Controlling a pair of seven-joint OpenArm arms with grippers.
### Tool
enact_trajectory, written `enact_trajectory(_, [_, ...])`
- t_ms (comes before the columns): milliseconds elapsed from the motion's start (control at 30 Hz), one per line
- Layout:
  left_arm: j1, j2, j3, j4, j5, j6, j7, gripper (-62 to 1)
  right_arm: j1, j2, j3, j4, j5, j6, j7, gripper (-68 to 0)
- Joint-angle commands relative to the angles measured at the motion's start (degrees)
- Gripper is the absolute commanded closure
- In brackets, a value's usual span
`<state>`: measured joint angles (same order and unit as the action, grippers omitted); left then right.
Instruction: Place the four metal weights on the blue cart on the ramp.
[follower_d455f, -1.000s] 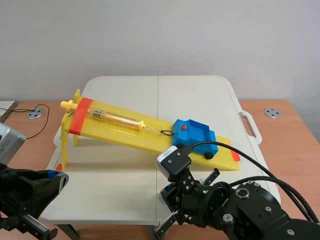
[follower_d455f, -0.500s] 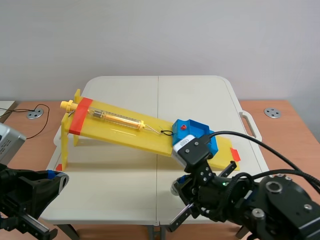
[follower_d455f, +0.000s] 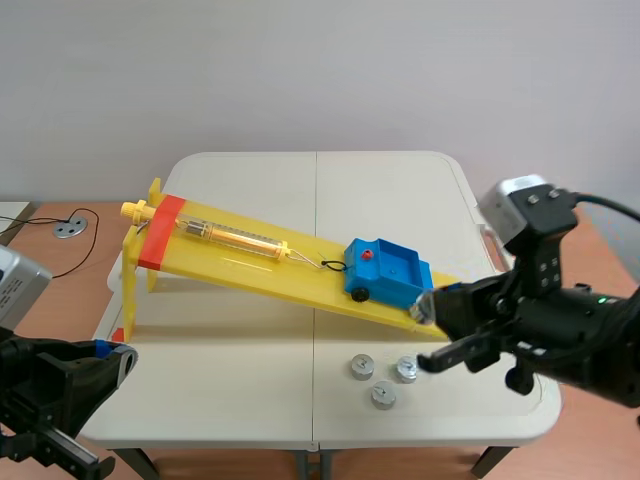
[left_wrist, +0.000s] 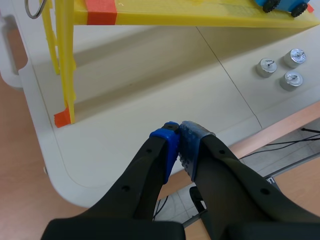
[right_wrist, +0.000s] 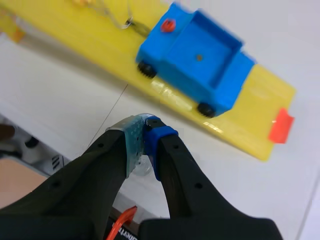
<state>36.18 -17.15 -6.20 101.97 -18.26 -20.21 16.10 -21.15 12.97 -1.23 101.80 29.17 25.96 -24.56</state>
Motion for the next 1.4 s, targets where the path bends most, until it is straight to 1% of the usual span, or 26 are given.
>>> enact_trajectory(0, [-0.17,0.28,-0.83,3.28,-2.97,-1.18,-5.92,-2.7,3.08,-0.02,3.5,5.44,6.78,1.11,6.82,-0.6])
enact_trajectory(100, [-0.17,0.28,-0.83,3.28,-2.97,-1.18,-5.92,-2.7,4.57,-2.05,6.19,5.14,7.41,1.07,6.6,-0.6])
enact_trajectory(233, [-0.17,0.28,-0.83,3.28,-2.97,-1.18,-5.9,-2.7,7.93,-4.68,6.4,2.95,7.52,1.07,6.21,-0.6])
enact_trajectory(500, [-0.17,0.28,-0.83,3.28,-2.97,-1.18,-5.92,-2.7,15.74,-9.38,6.25,-6.27,7.52,1.09,6.21,-0.6])
enact_trajectory(767, [-0.17,0.28,-0.83,3.28,-2.97,-1.18,-5.92,-2.7,23.17,-11.89,5.66,-16.02,7.26,1.14,6.49,-0.6])
enact_trajectory(900, [-0.17,0.28,-0.83,3.28,-2.97,-1.18,-5.92,-2.7,26.01,-12.81,5.66,-19.82,7.17,1.79,6.43,-0.6])
enact_trajectory(1067, [-0.17,0.28,-0.83,3.28,-2.97,-1.18,-5.92,-2.7,27.71,-13.55,5.66,-22.84,6.78,1.7,6.93,-0.7])
enact_trajectory(1233, [-0.17,0.31,-0.83,3.28,-2.97,-1.18,-5.92,-2.7,29.29,-14.43,5.66,-24.81,3.65,0.83,9.16,-0.7])
enact_trajectory(1367, [-0.17,0.31,-0.83,3.28,-2.97,-1.18,-5.9,-2.7,30.88,-15.32,5.66,-26.75,3.15,0.76,9.31,-0.7])
